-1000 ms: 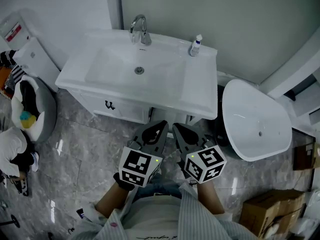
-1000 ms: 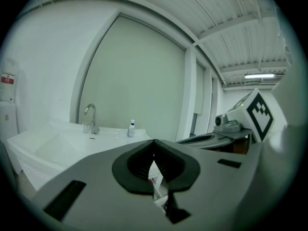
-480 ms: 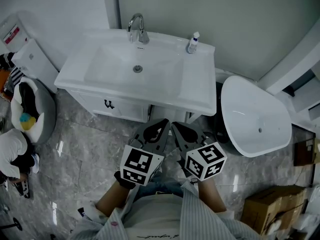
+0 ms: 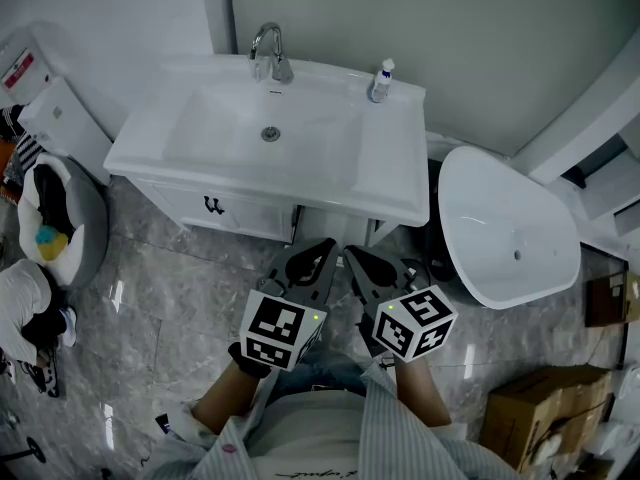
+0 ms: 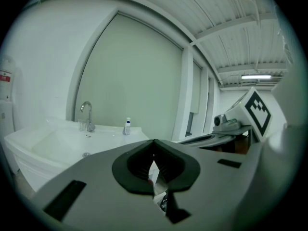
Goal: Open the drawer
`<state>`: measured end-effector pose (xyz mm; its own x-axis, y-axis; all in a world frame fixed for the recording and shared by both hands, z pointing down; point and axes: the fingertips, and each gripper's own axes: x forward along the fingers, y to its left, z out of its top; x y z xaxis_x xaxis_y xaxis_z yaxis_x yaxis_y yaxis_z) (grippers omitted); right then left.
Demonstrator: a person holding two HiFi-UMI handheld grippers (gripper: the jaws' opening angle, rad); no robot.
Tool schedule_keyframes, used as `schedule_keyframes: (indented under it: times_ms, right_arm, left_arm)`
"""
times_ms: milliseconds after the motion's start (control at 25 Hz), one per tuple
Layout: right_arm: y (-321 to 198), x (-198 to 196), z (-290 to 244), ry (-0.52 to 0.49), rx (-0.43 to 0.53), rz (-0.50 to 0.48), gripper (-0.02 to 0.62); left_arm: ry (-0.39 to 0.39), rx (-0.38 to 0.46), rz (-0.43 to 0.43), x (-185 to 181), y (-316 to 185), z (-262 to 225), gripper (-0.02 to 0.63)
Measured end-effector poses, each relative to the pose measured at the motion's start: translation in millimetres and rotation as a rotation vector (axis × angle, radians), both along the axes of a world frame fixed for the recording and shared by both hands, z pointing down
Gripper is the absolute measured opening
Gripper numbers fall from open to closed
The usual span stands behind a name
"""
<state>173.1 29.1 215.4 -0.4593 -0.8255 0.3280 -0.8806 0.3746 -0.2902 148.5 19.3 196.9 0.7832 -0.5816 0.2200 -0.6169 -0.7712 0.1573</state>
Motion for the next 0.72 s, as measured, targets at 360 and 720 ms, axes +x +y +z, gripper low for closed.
schedule_keyframes:
  times_ms: [360, 720]
  right_arm:
    - [6.6, 1.1, 7.9, -0.003, -0.014, 0.004, 0.008]
    - [12.8, -3.5, 12.2, -0.018, -0.032, -0.007, 0.009]
  left_arm:
    - [-0.003, -0.009, 0.008, 1.7, 6.3, 5.0, 0.015]
    - [-0.019, -0.026, 0.015, 1.1, 14.3, 9.5, 0.015]
